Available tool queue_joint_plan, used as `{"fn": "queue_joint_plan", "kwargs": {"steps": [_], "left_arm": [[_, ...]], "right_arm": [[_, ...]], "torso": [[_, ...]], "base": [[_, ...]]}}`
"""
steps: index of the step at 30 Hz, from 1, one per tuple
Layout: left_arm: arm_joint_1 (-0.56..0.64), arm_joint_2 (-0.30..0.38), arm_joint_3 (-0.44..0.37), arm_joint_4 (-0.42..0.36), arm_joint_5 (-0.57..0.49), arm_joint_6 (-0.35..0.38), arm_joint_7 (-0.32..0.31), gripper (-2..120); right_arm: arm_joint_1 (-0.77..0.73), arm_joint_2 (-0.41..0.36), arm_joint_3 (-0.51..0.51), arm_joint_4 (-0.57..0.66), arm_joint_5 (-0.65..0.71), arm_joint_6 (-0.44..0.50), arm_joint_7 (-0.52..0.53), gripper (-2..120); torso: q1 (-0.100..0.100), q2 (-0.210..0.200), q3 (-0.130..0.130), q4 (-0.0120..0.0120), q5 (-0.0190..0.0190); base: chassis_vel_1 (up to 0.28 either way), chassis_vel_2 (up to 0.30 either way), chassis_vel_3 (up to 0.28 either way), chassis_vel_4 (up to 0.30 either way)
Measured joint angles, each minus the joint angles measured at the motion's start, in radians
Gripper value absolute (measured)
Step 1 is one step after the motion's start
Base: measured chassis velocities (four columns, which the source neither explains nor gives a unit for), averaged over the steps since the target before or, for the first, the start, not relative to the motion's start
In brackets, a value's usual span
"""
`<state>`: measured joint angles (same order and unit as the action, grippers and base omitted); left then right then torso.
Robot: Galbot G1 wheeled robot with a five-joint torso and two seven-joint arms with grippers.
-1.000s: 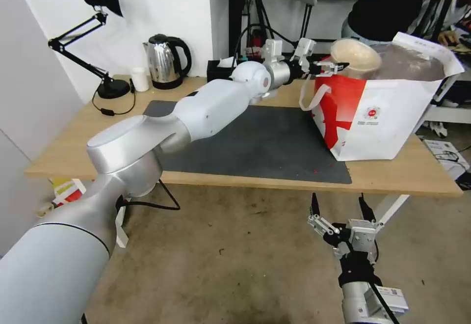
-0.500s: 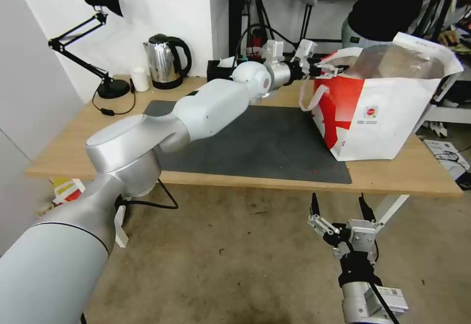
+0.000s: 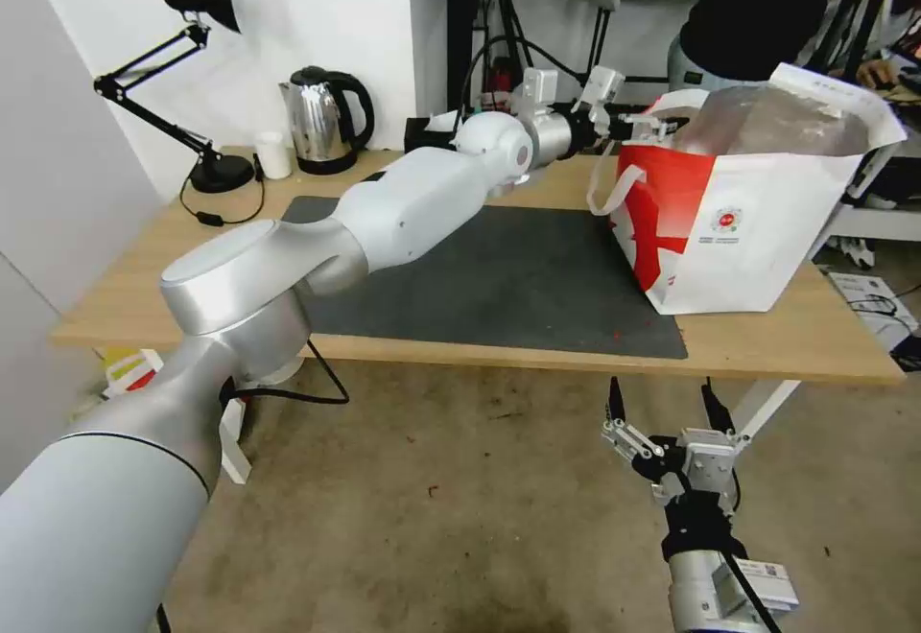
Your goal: Pick up the trash from the table and place it into the takeout bag.
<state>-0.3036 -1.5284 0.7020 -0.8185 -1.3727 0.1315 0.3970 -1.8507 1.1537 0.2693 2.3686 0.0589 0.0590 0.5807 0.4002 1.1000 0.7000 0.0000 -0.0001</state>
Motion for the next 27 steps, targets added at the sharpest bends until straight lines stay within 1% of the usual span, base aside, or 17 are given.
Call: {"fn": "queue_joint_plan", "kwargs": {"steps": [6,9,10,12,13,14,16,17,18,20,21,22,23,24,25,26,27], "left_arm": [[-0.033,0.051,-0.038,-0.054,-0.010,-0.025,-0.003,100],[-0.047,0.119,-0.078,-0.121,0.004,-0.043,-0.004,100],[-0.047,0.119,-0.078,-0.121,0.004,-0.043,-0.004,100],[-0.046,0.182,-0.109,-0.184,0.047,-0.052,-0.004,100],[-0.038,0.230,-0.129,-0.227,0.076,-0.059,-0.007,100],[-0.038,0.230,-0.129,-0.227,0.076,-0.059,-0.007,100],[-0.006,0.320,-0.160,-0.319,0.098,-0.060,-0.047,100],[-0.006,0.320,-0.160,-0.319,0.098,-0.060,-0.047,100],[0.020,0.382,-0.191,-0.389,0.100,-0.054,-0.075,100],[0.070,0.489,-0.246,-0.500,0.102,-0.044,-0.107,100],[0.070,0.489,-0.246,-0.500,0.102,-0.044,-0.107,100],[0.094,0.540,-0.277,-0.545,0.104,-0.041,-0.118,100],[0.111,0.572,-0.297,-0.572,0.104,-0.041,-0.122,100],[0.164,0.651,-0.345,-0.636,0.116,-0.038,-0.132,100],[0.202,0.697,-0.373,-0.671,0.130,-0.038,-0.134,100],[0.202,0.697,-0.373,-0.671,0.130,-0.038,-0.134,100],[0.254,0.747,-0.412,-0.711,0.142,-0.042,-0.140,100]], "right_arm": [[0.000,0.000,0.000,0.000,0.000,0.000,0.000,100],[0.000,0.000,0.000,0.000,0.000,0.000,0.000,100],[0.000,0.000,0.000,0.000,0.000,0.000,0.000,100],[0.000,0.000,0.000,0.000,0.000,0.000,0.000,100],[0.000,0.000,0.000,0.000,0.000,0.000,0.000,100],[0.000,0.000,0.000,0.000,0.000,0.000,0.000,100],[0.000,0.000,0.000,0.000,0.000,0.000,0.000,100],[0.000,0.000,0.000,0.000,0.000,0.000,0.000,100],[0.000,0.000,0.000,0.000,0.000,0.000,0.000,100],[0.000,0.000,0.000,0.000,0.000,0.000,0.000,100],[0.000,0.000,0.000,0.000,0.000,0.000,0.000,100],[0.000,0.000,0.000,0.000,0.000,0.000,0.000,100],[0.000,0.000,0.000,0.000,0.000,0.000,0.000,100],[0.000,0.000,0.000,0.000,0.000,0.000,0.000,100],[0.000,0.000,0.000,0.000,0.000,0.000,0.000,100],[0.000,0.000,0.000,0.000,0.000,0.000,0.000,100],[0.000,0.000,0.000,0.000,0.000,0.000,0.000,100]], "torso": [[0.000,0.000,0.000,-0.0001,0.0000],[0.000,0.000,0.000,0.0000,-0.0001],[0.000,0.000,0.000,0.0000,-0.0001],[0.000,0.000,0.000,-0.0002,-0.0002],[0.000,0.000,0.000,-0.0001,-0.0001],[0.000,0.000,0.000,-0.0001,-0.0001],[0.000,0.000,0.000,0.0000,-0.0006],[0.000,0.000,0.000,0.0000,-0.0006],[0.000,0.000,0.000,0.0001,-0.0005],[0.000,0.000,0.000,0.0001,-0.0006],[0.000,0.000,0.000,0.0001,-0.0006],[0.000,0.000,0.000,-0.0002,-0.0005],[0.000,0.000,0.000,0.0000,-0.0004],[0.000,0.000,0.000,0.0007,-0.0001],[0.000,0.000,0.000,0.0008,-0.0009],[0.000,0.000,0.000,0.0008,-0.0009],[0.000,0.000,0.000,0.0007,-0.0010]], "base": [[0.000,0.000,0.000,0.000],[0.000,0.000,0.000,0.000],[0.000,0.000,0.000,0.000],[0.000,0.000,0.000,0.000],[0.000,0.000,0.000,0.000],[0.000,0.000,0.000,0.000],[0.000,0.000,0.000,0.000],[0.000,0.000,0.000,0.000],[0.000,0.000,0.000,0.000],[0.000,0.000,0.000,0.000],[0.000,0.000,0.000,0.000],[0.000,0.000,0.000,0.000],[0.000,0.000,0.000,0.000],[0.000,0.000,0.000,0.000],[0.000,0.000,0.000,0.000],[0.000,0.000,0.000,0.000],[0.000,0.000,0.000,0.000]]}}
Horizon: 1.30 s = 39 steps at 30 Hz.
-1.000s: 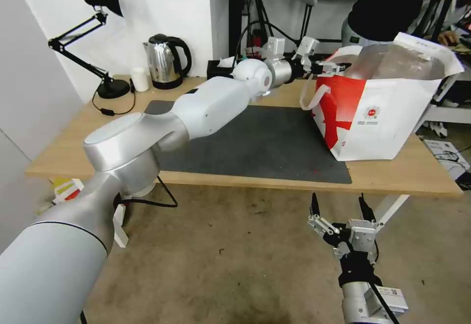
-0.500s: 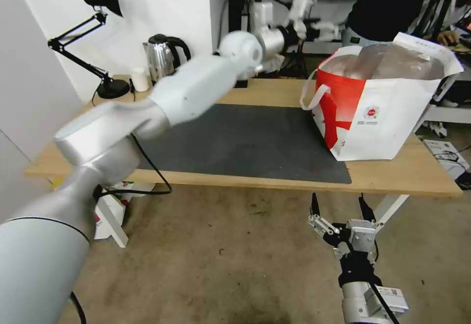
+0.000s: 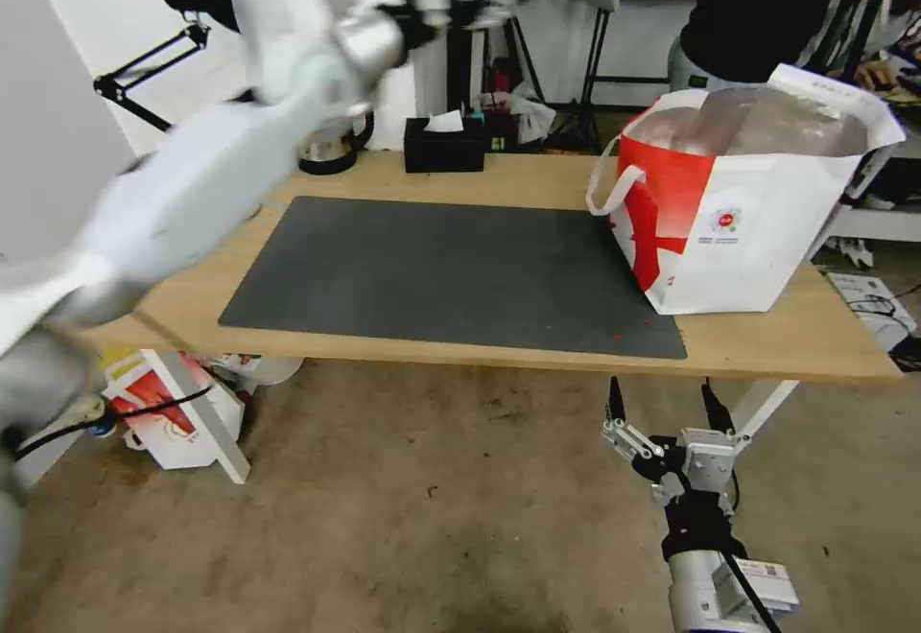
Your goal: Pick up the trash from the table and place it into the takeout bag.
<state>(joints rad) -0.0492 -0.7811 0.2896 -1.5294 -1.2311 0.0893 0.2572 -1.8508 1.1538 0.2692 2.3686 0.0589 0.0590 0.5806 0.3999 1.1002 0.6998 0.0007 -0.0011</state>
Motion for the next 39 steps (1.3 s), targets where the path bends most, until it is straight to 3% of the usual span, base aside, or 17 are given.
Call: {"fn": "queue_joint_plan", "kwargs": {"steps": [2,3,4,7,8,10,12,13,15,16,21,24,25,29,34,36,39], "left_arm": [[0.140,0.072,-0.093,-0.084,0.021,-0.008,-0.009,100],[0.140,0.072,-0.093,-0.084,0.021,-0.008,-0.009,100],[0.219,0.097,-0.157,-0.121,0.036,-0.009,-0.012,100],[0.472,0.144,-0.380,-0.232,0.078,-0.035,-0.025,100],[0.472,0.144,-0.380,-0.232,0.078,-0.035,-0.025,100],[0.622,0.156,-0.499,-0.292,0.106,-0.056,-0.037,100],[0.797,0.149,-0.658,-0.361,0.130,-0.067,-0.041,100],[0.797,0.149,-0.658,-0.361,0.130,-0.067,-0.041,100],[0.956,0.116,-0.793,-0.423,0.154,-0.067,-0.043,100],[1.022,0.093,-0.851,-0.452,0.176,-0.068,-0.043,100],[1.155,0.015,-0.952,-0.524,0.229,-0.078,-0.043,100],[1.267,-0.088,-1.029,-0.600,0.308,-0.079,-0.041,100],[1.267,-0.088,-1.029,-0.600,0.308,-0.079,-0.041,100],[1.432,-0.250,-1.099,-0.672,0.476,-0.123,-0.010,100],[1.489,-0.330,-1.123,-0.704,0.540,-0.148,0.015,100],[1.541,-0.408,-1.122,-0.737,0.617,-0.163,0.019,100],[1.562,-0.450,-1.104,-0.746,0.686,-0.179,0.004,100]], "right_arm": [[0.000,0.000,0.000,0.000,0.000,0.000,0.000,100],[0.000,0.000,0.000,0.000,0.000,0.000,0.000,100],[0.000,0.000,0.000,0.000,0.000,0.000,0.000,100],[0.000,0.000,0.000,0.000,0.000,0.000,0.000,100],[0.000,0.000,0.000,0.000,0.000,0.000,0.000,100],[0.000,0.000,0.000,0.000,0.000,0.000,0.000,100],[0.000,0.000,0.000,0.000,0.000,0.000,0.000,100],[0.000,0.000,0.000,0.000,0.000,0.000,0.000,100],[0.000,0.000,0.000,0.000,0.000,0.000,0.000,100],[0.000,0.000,0.000,0.000,0.000,0.000,0.000,100],[0.000,0.000,0.000,0.000,0.000,0.000,0.000,100],[0.000,0.000,0.000,0.000,0.000,0.000,0.000,100],[0.000,0.000,0.000,0.000,0.000,0.000,0.000,100],[0.000,0.000,0.000,0.000,0.000,0.000,0.000,100],[0.000,0.000,0.000,0.000,0.000,0.000,0.000,100],[0.000,0.000,0.000,0.000,0.000,0.000,0.000,100],[0.000,0.000,0.000,0.000,0.000,0.000,0.000,100]], "torso": [[0.000,0.000,0.000,-0.0004,0.0011],[0.000,0.000,0.000,-0.0004,0.0011],[0.000,0.000,0.000,-0.0005,-0.0009],[0.000,0.000,0.000,-0.0004,0.0016],[0.000,0.000,0.000,-0.0004,0.0016],[0.000,0.000,0.000,-0.0008,-0.0005],[0.000,0.000,0.000,-0.0005,0.0017],[0.000,0.000,0.000,-0.0005,0.0017],[0.000,0.000,0.000,-0.0004,0.0001],[0.000,0.000,0.000,-0.0004,0.0016],[0.000,0.000,0.000,-0.0011,0.0010],[0.000,0.000,0.000,-0.0010,0.0012],[0.000,0.000,0.000,-0.0010,0.0012],[0.000,0.000,0.000,-0.0001,0.0008],[0.000,0.000,0.000,-0.0006,0.0013],[0.000,0.000,0.000,-0.0005,0.0017],[0.000,0.000,0.000,-0.0006,0.0015]], "base": [[0.000,0.000,0.000,0.000],[0.000,0.000,0.000,0.000],[0.000,0.000,0.000,0.000],[0.000,0.000,0.000,0.000],[0.000,0.000,0.000,0.000],[0.000,0.000,0.000,0.000],[0.000,0.000,0.000,0.000],[0.000,0.000,0.000,0.000],[0.000,0.000,0.000,0.000],[0.000,0.000,0.000,0.000],[0.000,0.000,0.000,0.000],[0.000,0.000,0.000,0.000],[0.000,0.000,0.000,0.000],[0.000,0.000,0.000,0.000],[0.000,0.000,0.000,0.000],[0.000,0.000,0.000,0.000],[0.000,0.000,0.000,0.000]]}}
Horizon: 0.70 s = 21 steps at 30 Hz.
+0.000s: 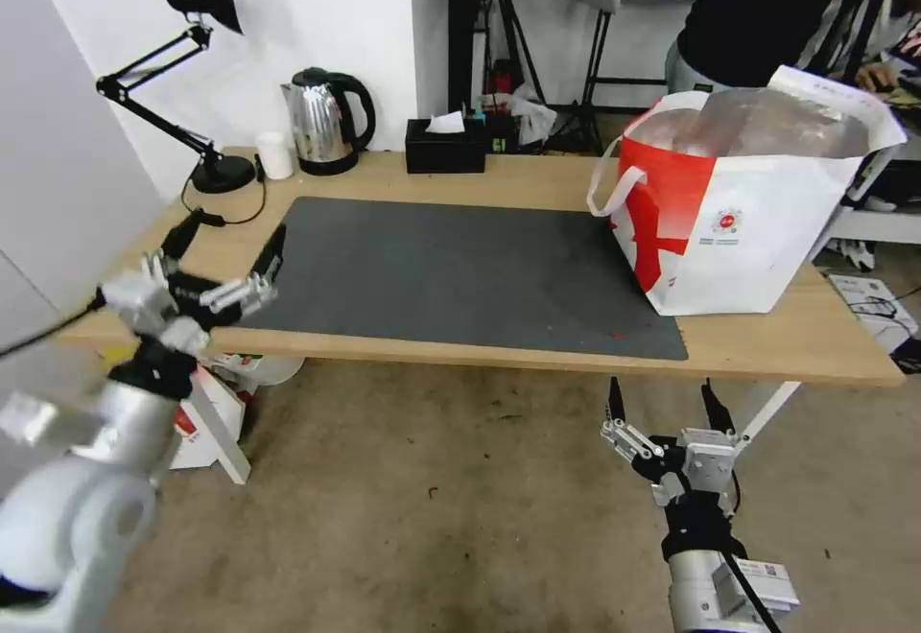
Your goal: Pick up the trash from the table and place it into the takeout bag.
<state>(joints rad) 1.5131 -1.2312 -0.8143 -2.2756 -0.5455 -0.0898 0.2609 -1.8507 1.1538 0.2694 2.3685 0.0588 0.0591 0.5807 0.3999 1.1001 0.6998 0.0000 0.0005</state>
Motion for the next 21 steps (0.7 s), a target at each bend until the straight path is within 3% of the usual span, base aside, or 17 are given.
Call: {"fn": "queue_joint_plan", "kwargs": {"steps": [12,15,21], "left_arm": [[0.080,-0.129,0.091,0.001,0.182,-0.057,-0.077,100],[0.151,-0.216,0.152,0.041,0.279,-0.136,-0.137,100],[0.195,-0.244,0.198,0.096,0.335,-0.212,-0.145,100]], "right_arm": [[0.000,0.000,0.000,0.000,0.000,0.000,0.000,100],[0.000,0.000,0.000,0.000,0.000,0.000,0.000,100],[0.000,0.000,0.000,0.000,0.000,0.000,0.000,100]], "torso": [[0.000,0.000,0.000,-0.0001,-0.0001],[0.000,0.000,0.000,0.0002,-0.0005],[0.000,0.000,0.000,-0.0001,-0.0003]], "base": [[0.000,0.000,0.000,0.000],[0.000,0.000,0.000,0.000],[0.000,0.000,0.000,0.000]]}}
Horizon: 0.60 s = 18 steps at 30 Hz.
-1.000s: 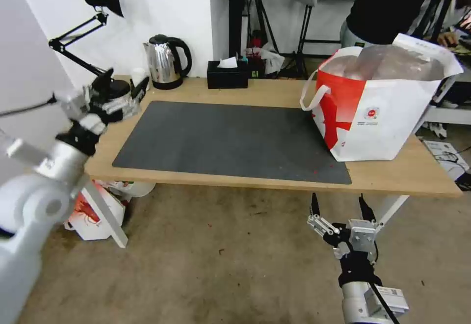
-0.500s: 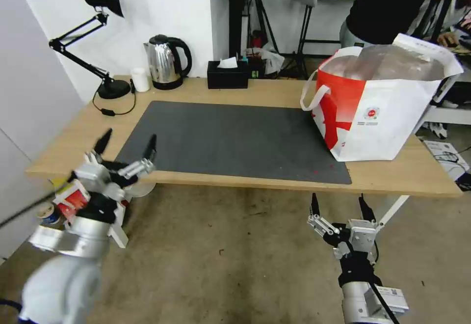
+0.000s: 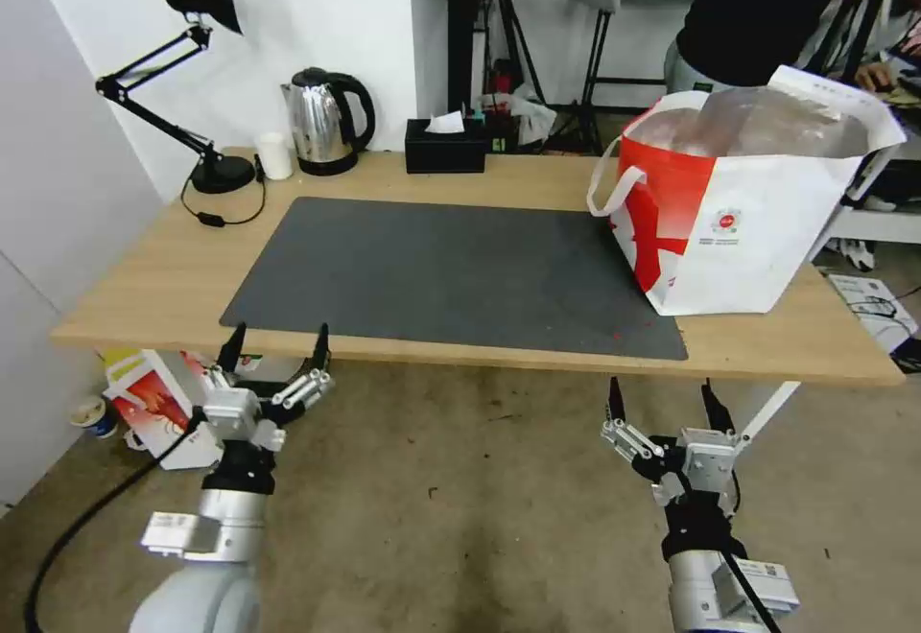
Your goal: Pick up the trash from the table and place it into the takeout bag.
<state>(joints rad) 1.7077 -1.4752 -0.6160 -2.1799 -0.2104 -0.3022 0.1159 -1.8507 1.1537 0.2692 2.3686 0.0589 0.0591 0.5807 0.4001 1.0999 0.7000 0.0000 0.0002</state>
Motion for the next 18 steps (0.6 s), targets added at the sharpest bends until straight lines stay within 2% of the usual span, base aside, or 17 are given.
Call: {"fn": "queue_joint_plan", "kwargs": {"steps": [4,18], "left_arm": [[0.017,-0.005,0.011,0.047,0.024,-0.033,-0.008,100],[0.027,-0.016,0.021,0.085,0.034,-0.044,-0.009,100]], "right_arm": [[0.000,0.000,0.000,0.000,0.000,0.000,0.000,100],[0.000,0.000,0.000,0.000,0.000,0.000,0.000,100]], "torso": [[0.000,0.000,0.000,0.0000,-0.0002],[0.000,0.000,0.000,0.0000,-0.0001]], "base": [[0.000,0.000,0.000,0.000],[0.000,0.000,0.000,0.000]]}}
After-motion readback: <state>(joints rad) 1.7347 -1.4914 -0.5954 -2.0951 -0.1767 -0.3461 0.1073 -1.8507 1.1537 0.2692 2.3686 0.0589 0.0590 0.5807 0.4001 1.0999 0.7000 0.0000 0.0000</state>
